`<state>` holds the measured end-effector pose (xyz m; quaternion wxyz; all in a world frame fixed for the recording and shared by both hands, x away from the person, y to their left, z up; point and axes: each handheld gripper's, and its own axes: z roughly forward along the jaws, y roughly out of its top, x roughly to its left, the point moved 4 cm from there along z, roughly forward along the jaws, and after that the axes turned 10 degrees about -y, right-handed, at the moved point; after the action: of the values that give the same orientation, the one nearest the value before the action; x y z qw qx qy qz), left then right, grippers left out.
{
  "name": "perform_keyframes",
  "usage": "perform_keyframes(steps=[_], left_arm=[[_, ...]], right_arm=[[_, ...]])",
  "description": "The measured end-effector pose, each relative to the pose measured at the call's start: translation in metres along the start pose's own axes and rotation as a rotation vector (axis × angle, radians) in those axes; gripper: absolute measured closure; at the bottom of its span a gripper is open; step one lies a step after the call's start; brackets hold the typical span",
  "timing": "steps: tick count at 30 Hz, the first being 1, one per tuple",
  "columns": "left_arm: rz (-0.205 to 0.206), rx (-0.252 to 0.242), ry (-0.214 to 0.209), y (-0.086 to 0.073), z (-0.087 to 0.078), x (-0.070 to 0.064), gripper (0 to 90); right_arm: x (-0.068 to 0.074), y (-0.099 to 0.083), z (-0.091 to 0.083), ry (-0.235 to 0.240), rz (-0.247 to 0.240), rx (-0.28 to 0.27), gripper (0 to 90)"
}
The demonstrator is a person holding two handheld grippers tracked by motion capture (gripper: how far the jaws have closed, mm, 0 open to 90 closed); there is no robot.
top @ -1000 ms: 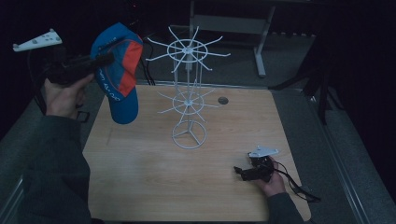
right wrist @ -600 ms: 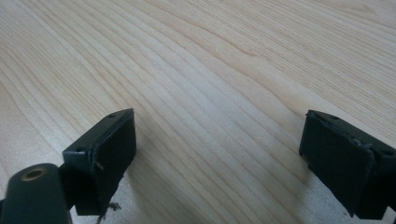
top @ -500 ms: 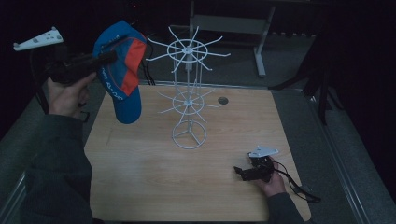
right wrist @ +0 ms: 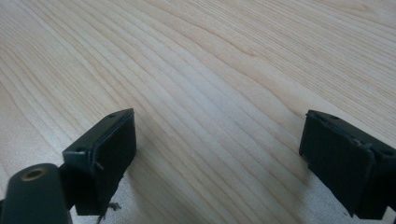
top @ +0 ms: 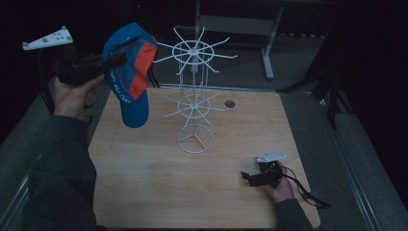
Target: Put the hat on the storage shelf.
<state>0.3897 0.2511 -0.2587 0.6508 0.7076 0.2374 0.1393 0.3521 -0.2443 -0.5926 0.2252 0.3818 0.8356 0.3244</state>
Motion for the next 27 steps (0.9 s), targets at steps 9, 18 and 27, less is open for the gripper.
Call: perform_keyframes(steps=[9, 18, 27], left_arm=[[-0.037, 0.053, -0.002, -0.016, 0.003, 0.011, 87.5], [-0.045, 0.143, -0.005, -0.025, 0.013, 0.012, 85.8], [-0.007, 0.202, -0.028, -0.03, 0.03, 0.004, 81.5]], right_arm=[[0.0, 0.0, 0.0, 0.0, 0.002, -0.001, 10.7], [0.0, 0.0, 0.0, -0.001, 0.003, 0.0, 10.7], [0.0, 0.0, 0.0, 0.0, 0.002, 0.0, 10.7]])
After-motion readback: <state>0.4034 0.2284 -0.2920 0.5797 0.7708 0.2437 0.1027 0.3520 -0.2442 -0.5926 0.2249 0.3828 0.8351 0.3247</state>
